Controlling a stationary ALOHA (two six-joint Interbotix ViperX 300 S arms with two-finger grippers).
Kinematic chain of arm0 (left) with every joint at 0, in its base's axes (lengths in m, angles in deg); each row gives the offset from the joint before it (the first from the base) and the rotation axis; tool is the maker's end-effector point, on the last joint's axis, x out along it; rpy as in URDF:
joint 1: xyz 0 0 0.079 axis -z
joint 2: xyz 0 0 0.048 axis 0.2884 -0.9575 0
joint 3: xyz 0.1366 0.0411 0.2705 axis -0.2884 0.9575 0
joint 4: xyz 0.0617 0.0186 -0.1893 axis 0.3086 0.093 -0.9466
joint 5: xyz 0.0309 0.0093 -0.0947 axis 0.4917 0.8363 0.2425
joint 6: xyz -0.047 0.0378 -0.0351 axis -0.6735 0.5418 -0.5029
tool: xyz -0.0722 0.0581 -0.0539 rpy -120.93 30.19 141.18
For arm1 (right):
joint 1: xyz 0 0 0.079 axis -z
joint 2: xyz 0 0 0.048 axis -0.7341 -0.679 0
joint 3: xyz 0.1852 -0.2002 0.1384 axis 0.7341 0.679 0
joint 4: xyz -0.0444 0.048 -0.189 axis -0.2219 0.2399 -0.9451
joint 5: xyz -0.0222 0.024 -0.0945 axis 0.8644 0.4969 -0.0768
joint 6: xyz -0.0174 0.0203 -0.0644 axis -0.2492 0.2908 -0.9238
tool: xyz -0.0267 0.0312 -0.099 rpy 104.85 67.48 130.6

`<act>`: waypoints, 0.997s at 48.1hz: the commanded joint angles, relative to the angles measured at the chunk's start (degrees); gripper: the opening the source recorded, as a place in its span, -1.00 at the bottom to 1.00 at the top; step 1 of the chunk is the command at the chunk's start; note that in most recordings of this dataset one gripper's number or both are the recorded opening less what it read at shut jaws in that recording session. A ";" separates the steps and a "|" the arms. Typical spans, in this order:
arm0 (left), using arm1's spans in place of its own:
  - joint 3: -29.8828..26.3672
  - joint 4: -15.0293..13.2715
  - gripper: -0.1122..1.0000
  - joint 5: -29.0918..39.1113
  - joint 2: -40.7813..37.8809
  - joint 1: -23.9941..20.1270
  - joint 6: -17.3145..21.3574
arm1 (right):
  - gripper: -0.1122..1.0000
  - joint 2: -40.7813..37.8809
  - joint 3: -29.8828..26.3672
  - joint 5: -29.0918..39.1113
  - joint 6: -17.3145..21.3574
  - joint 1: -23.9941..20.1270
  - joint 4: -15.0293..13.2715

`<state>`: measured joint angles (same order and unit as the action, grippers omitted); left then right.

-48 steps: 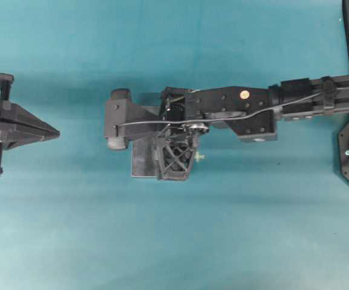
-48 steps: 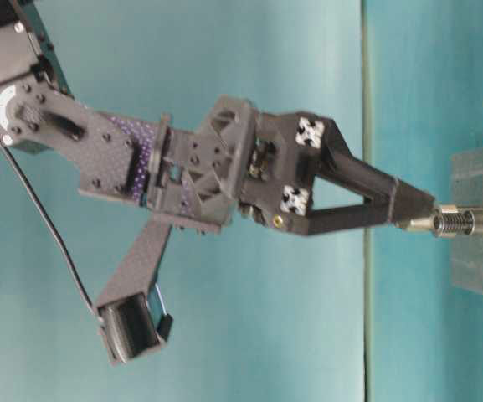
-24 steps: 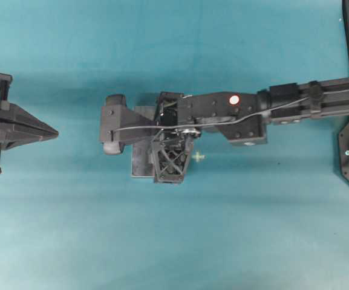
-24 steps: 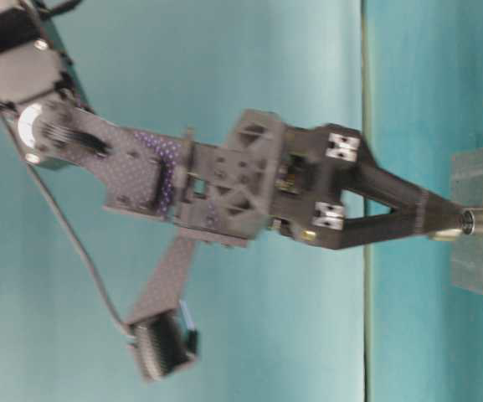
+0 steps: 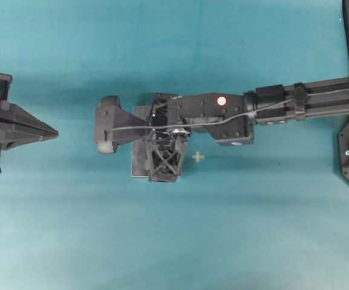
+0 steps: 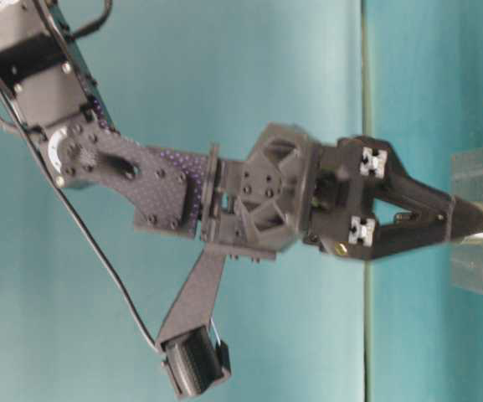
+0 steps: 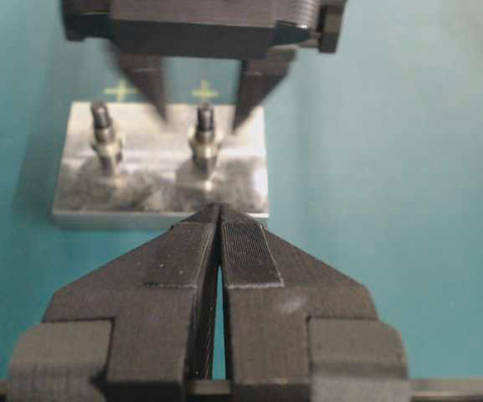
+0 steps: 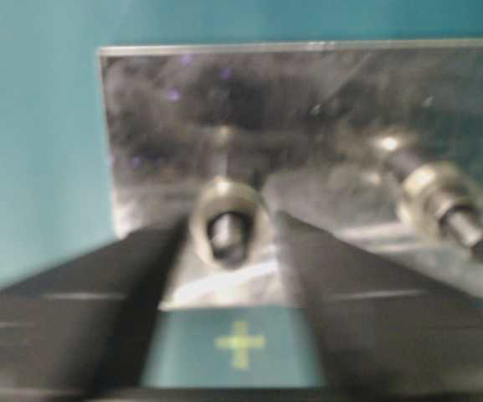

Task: Insert the washer onto the shaft.
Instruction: 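Push the washer down the lower shaft and open the right gripper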

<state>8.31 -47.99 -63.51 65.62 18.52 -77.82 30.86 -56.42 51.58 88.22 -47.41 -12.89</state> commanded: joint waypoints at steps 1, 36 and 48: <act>-0.88 0.18 -0.80 -0.35 -0.18 0.09 0.00 | 0.66 0.88 -1.32 0.35 0.26 -0.18 0.53; -0.88 0.09 -0.80 -0.18 0.53 0.09 0.00 | 0.44 1.67 -2.64 2.72 -0.09 1.85 0.79; -0.79 0.18 -0.80 -0.09 0.62 0.09 -0.09 | 0.45 6.68 -1.85 8.09 -0.09 -0.35 2.29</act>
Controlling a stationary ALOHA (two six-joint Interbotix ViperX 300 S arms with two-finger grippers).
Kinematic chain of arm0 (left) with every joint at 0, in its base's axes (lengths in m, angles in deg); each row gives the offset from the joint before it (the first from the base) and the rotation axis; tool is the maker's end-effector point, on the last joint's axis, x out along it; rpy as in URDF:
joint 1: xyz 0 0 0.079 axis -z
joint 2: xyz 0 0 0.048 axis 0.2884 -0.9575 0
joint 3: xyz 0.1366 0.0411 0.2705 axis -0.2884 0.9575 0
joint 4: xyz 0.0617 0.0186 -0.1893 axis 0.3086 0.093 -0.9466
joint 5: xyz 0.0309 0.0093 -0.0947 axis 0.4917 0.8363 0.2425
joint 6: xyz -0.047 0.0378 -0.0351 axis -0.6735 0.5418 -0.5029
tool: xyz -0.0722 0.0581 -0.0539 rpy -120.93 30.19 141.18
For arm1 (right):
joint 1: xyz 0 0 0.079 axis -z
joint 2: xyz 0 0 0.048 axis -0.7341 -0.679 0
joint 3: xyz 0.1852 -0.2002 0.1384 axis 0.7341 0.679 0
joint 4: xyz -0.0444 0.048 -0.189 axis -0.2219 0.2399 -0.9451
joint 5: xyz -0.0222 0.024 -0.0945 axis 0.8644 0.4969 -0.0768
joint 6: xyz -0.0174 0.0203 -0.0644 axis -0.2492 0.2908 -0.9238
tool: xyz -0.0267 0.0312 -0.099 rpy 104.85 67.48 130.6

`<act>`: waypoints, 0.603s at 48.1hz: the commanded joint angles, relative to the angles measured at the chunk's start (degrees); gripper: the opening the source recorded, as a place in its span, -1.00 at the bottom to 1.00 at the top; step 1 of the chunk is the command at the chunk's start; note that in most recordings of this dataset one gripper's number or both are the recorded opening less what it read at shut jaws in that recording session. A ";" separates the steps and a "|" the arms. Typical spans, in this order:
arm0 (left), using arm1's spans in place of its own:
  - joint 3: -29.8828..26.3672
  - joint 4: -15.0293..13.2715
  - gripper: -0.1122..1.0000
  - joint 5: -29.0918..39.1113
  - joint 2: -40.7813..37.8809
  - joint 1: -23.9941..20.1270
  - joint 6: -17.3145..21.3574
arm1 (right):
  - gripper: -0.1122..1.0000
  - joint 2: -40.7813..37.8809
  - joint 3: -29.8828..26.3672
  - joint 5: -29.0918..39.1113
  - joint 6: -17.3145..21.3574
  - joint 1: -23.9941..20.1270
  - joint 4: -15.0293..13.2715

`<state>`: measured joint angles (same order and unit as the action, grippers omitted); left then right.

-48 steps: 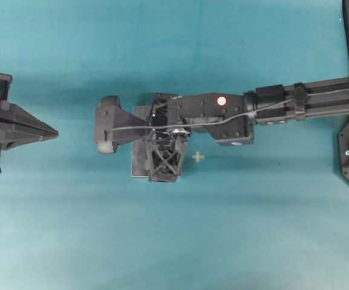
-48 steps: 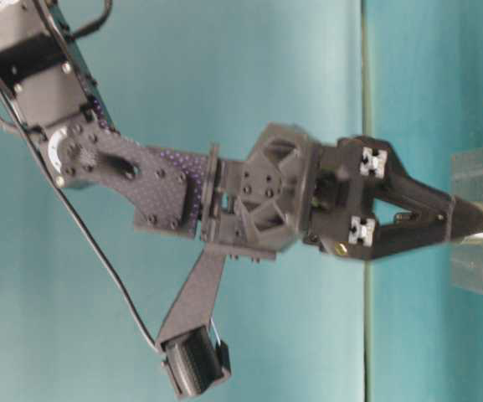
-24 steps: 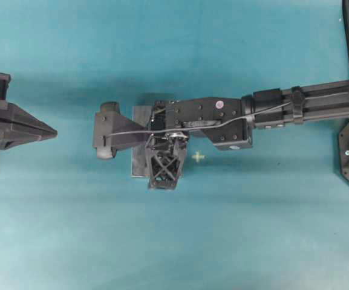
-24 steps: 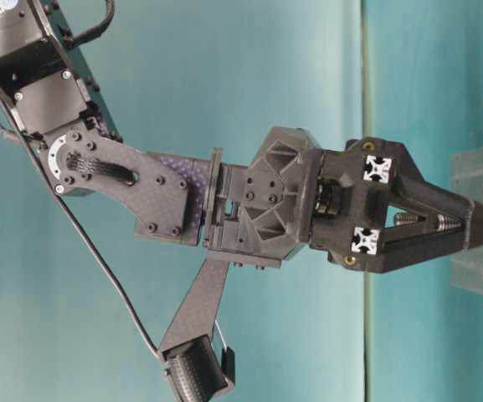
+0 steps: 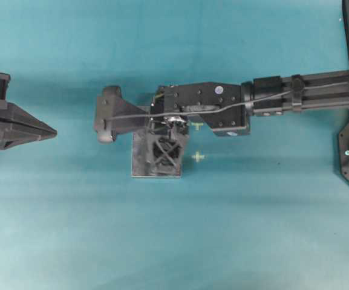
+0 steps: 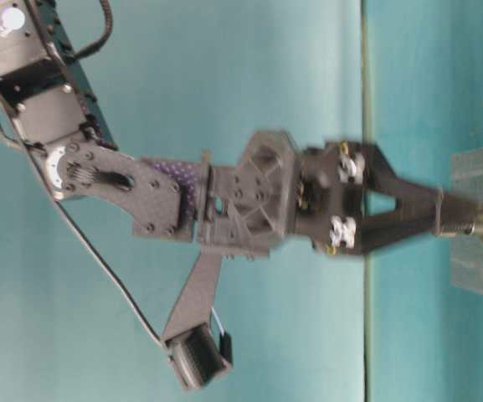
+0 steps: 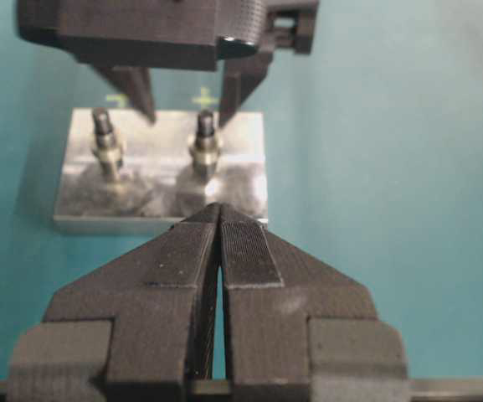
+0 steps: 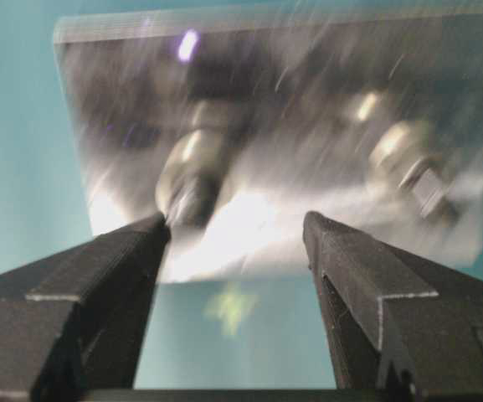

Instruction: Insert the washer onto the shaft.

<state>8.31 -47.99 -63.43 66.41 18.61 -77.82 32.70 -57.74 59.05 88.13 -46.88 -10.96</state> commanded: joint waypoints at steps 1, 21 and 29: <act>-0.79 0.09 -0.80 -0.18 -0.18 0.00 -0.09 | 0.45 5.45 -0.35 0.62 0.00 -0.79 0.35; -0.44 0.18 -0.80 -0.62 0.79 0.00 -0.09 | 0.45 10.81 4.31 -1.85 0.44 -0.35 0.18; 0.44 0.09 -0.80 -0.53 2.72 0.00 -0.09 | 0.45 13.62 6.50 -6.15 0.44 -0.26 0.18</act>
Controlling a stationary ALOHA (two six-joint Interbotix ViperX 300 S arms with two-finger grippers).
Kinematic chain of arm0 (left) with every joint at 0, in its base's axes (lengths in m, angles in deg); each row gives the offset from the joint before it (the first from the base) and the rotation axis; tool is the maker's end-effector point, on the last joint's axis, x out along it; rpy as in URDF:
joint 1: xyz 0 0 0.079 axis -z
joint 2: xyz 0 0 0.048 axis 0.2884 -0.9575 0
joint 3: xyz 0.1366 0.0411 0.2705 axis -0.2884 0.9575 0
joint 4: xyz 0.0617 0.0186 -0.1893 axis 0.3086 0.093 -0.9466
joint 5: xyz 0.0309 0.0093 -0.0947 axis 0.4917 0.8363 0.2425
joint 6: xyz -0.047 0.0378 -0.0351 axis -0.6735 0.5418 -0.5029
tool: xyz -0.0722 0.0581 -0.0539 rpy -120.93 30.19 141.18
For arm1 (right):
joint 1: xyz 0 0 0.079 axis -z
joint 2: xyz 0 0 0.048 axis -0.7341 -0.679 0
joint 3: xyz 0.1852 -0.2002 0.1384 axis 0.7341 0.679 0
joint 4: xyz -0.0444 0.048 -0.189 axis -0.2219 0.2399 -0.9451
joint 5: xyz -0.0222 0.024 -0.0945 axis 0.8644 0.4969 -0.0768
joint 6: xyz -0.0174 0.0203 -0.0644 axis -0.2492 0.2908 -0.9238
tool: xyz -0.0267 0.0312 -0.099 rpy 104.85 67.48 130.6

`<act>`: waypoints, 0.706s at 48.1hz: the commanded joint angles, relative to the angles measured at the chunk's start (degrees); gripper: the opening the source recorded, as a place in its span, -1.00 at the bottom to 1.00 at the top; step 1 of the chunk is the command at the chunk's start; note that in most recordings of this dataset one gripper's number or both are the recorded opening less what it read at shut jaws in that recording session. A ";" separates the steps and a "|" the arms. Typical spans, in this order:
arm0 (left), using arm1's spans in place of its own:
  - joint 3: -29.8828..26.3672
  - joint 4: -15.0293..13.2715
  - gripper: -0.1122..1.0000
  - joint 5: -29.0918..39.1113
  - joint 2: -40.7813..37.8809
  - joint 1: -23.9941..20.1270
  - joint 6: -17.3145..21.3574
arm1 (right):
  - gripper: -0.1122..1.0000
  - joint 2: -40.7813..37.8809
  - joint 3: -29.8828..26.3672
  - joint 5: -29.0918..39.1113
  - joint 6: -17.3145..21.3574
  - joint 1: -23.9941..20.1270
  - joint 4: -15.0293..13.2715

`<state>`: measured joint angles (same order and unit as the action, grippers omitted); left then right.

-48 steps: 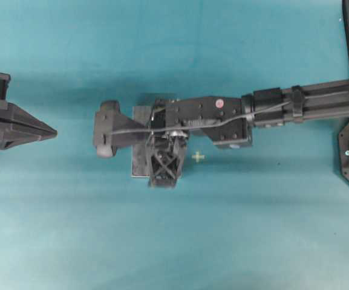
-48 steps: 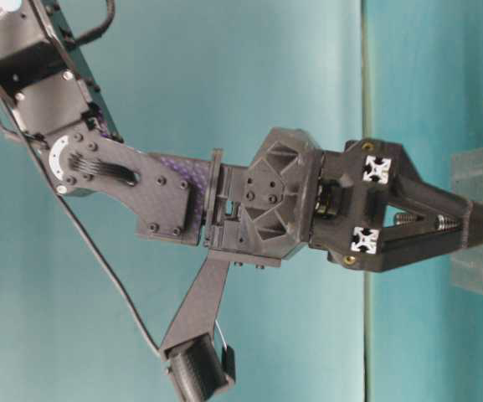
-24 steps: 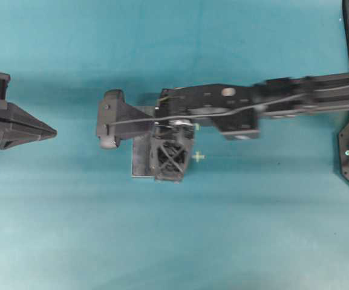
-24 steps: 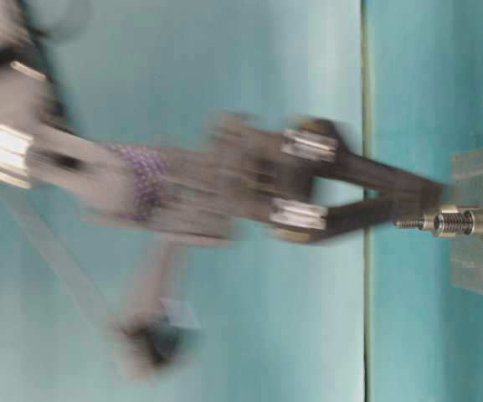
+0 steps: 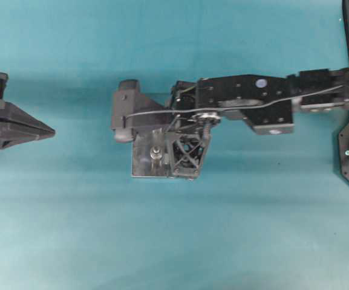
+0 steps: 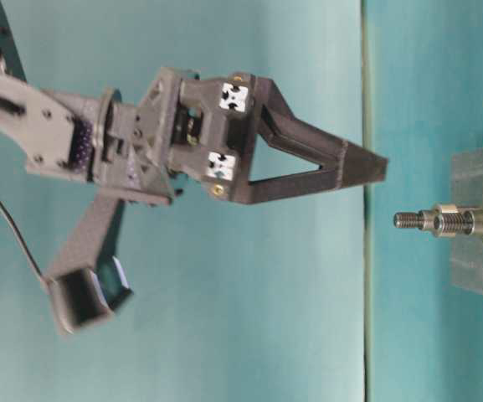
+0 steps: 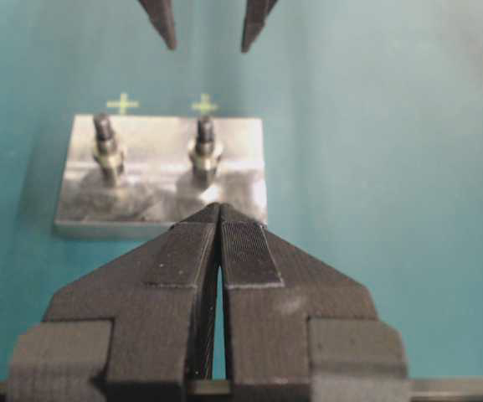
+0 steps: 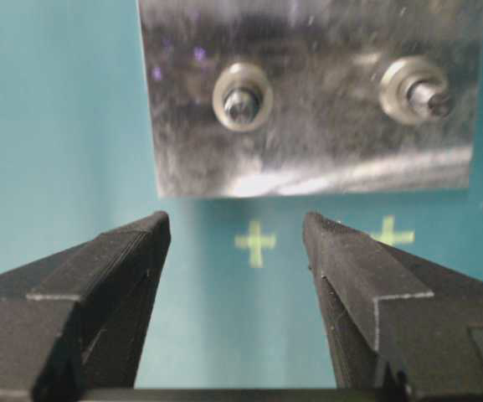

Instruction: Insert the washer onto the shaft.

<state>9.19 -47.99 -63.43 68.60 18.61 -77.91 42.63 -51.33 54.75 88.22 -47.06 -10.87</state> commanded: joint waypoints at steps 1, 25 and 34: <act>-0.44 0.18 -0.80 -0.44 0.70 0.00 0.00 | 0.45 4.04 0.53 -2.46 0.35 -0.09 0.09; 0.26 0.09 -0.80 -0.18 1.93 0.00 0.00 | 0.45 14.33 14.33 -18.98 4.13 -0.26 0.09; 0.97 0.18 -0.80 -0.18 1.93 0.00 0.00 | 0.45 15.56 18.37 -23.73 4.39 -0.79 0.35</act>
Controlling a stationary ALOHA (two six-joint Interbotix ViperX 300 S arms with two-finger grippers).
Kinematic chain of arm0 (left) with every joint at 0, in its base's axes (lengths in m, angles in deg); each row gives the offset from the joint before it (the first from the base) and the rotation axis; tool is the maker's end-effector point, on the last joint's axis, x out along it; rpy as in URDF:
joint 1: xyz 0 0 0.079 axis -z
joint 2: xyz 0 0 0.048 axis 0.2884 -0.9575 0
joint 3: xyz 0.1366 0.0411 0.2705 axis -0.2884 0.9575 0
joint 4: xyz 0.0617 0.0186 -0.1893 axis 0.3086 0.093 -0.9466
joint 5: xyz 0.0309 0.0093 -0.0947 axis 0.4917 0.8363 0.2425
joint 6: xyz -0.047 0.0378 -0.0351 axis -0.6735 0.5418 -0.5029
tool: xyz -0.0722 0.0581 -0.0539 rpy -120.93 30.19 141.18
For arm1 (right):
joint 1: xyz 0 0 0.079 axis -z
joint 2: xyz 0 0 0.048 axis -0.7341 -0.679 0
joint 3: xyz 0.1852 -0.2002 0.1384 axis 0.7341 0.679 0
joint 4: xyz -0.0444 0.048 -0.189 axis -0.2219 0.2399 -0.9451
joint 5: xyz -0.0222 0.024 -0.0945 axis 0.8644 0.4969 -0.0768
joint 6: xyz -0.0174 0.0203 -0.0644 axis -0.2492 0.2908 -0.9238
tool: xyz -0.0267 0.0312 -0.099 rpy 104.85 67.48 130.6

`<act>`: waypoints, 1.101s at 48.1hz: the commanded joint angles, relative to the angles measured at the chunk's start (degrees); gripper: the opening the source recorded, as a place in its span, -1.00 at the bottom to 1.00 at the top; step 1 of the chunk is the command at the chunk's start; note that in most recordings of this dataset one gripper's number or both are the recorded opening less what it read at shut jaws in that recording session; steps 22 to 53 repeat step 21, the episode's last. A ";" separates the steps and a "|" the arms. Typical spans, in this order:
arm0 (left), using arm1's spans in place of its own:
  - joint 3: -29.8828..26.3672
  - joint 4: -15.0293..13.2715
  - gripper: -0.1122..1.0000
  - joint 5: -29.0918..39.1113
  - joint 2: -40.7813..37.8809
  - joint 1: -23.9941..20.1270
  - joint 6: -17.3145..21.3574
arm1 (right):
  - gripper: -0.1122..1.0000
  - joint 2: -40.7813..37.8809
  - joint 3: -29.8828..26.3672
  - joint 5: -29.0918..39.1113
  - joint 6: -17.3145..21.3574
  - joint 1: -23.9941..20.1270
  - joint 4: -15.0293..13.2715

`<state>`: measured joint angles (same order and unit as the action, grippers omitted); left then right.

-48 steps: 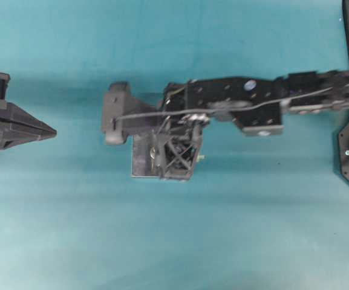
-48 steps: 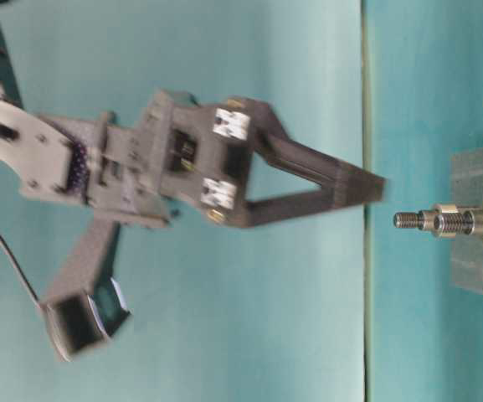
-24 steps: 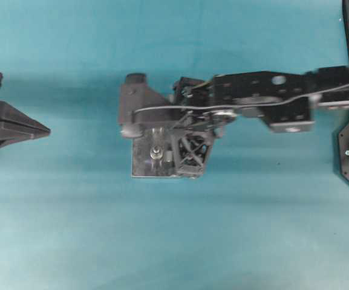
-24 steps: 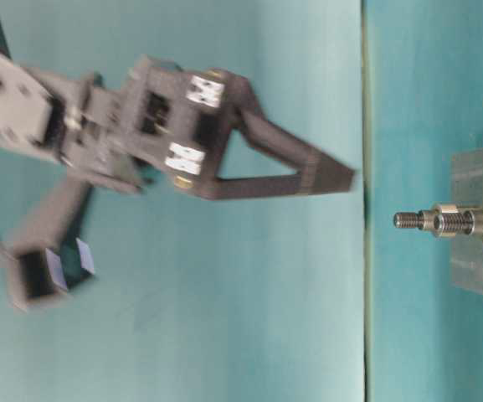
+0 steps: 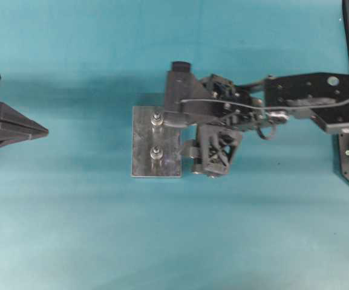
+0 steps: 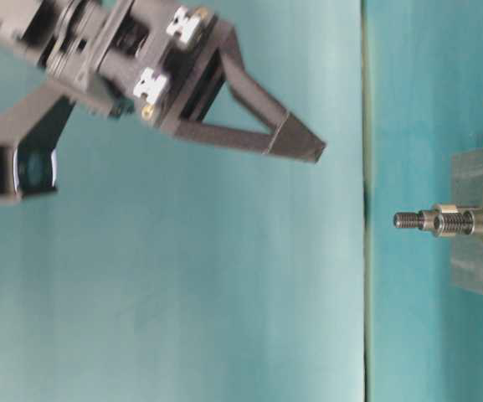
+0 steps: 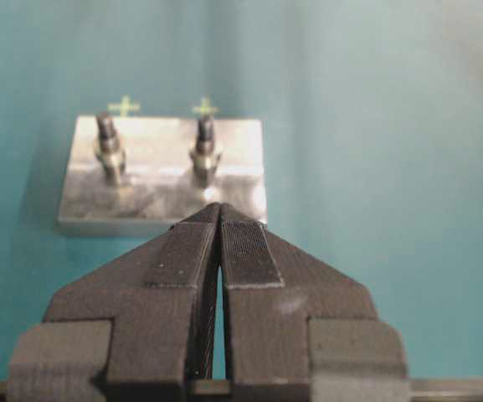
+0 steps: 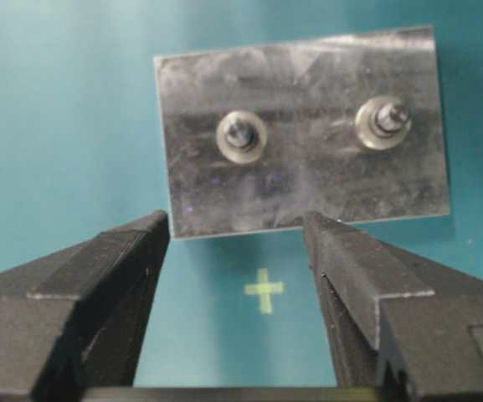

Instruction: Insert the washer onto the shaft.

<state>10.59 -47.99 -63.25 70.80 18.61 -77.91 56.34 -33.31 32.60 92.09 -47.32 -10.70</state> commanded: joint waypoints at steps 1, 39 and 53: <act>-0.44 0.18 -0.80 -0.44 -0.18 0.00 0.09 | 0.45 1.76 0.53 -1.76 0.53 -0.62 0.09; 1.67 0.18 -0.80 -5.80 0.79 0.00 -0.09 | 0.45 0.79 2.02 -2.55 0.53 -1.23 0.18; 1.67 0.18 -0.80 -5.80 0.79 0.00 -0.09 | 0.45 0.79 2.02 -2.55 0.53 -1.23 0.18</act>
